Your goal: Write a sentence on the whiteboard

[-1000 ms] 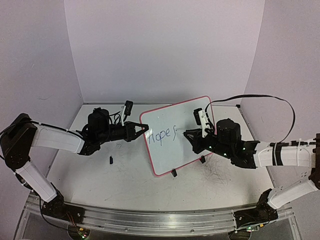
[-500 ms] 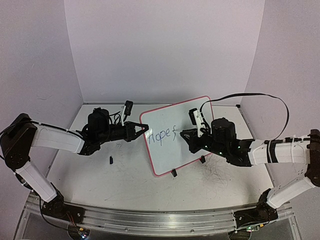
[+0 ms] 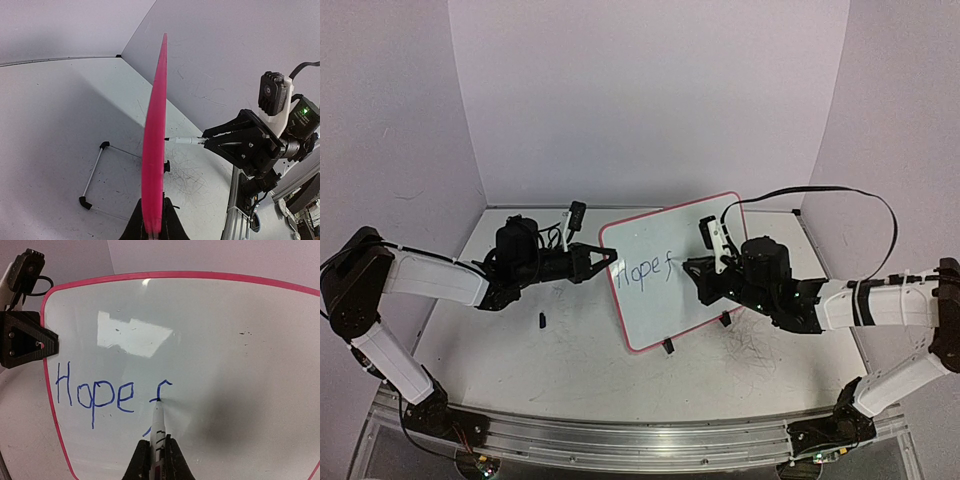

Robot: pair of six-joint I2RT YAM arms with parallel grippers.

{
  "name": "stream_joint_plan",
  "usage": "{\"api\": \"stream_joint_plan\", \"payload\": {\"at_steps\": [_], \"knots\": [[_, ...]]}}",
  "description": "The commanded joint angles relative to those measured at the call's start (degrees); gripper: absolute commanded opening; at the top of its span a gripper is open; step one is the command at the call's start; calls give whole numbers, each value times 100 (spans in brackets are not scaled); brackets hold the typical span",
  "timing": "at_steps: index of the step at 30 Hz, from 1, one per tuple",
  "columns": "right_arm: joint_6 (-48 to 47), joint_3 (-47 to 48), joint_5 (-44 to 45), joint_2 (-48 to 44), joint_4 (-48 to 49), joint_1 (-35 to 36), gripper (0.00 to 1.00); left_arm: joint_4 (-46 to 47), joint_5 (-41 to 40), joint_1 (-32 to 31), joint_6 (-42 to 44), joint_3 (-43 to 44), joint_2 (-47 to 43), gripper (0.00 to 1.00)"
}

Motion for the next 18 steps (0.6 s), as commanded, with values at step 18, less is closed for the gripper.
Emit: {"api": "stream_joint_plan", "payload": {"at_steps": [18], "knots": [[65, -8, -602, -216, 336, -388, 0, -119, -228, 11, 454, -3, -85, 0]]}}
